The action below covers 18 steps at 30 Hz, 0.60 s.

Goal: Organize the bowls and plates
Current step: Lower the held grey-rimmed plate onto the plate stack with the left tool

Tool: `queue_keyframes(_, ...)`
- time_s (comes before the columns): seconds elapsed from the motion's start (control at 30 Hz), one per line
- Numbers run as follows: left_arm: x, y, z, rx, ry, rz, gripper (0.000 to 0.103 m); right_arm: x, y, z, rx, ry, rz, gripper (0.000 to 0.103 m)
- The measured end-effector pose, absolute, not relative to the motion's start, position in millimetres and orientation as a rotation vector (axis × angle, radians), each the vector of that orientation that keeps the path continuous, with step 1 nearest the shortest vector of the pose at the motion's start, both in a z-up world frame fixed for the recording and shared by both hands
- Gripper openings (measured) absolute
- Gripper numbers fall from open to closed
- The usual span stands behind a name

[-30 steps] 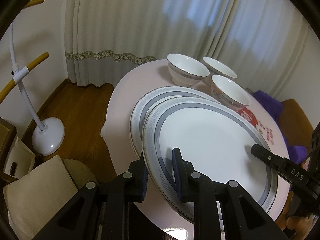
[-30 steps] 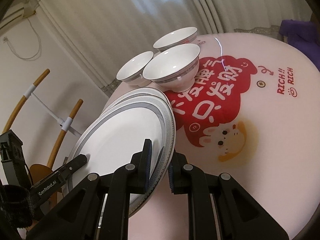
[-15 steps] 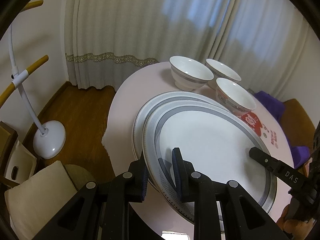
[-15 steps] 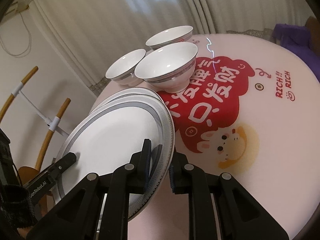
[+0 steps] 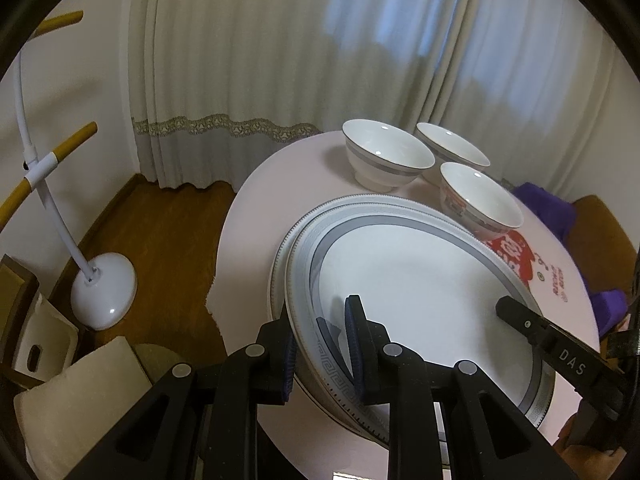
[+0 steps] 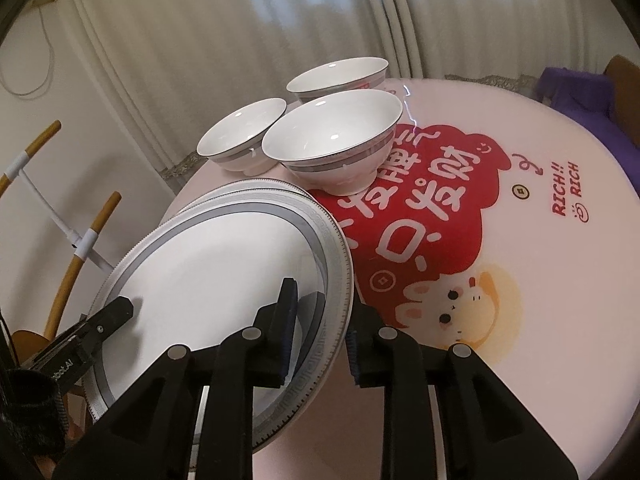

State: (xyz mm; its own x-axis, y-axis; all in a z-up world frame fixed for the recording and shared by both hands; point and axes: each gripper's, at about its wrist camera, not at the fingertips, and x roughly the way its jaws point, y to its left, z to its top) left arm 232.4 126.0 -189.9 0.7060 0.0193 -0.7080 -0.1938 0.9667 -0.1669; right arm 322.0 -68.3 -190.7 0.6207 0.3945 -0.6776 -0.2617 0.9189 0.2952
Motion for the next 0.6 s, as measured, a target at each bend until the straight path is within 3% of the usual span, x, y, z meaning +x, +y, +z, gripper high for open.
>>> queue_keyframes(0.6, 237, 120, -192, -0.152, 0.782, 0.124, 0.022, 325, -75, -201, 0.256, 0.805, 0.399, 0.036)
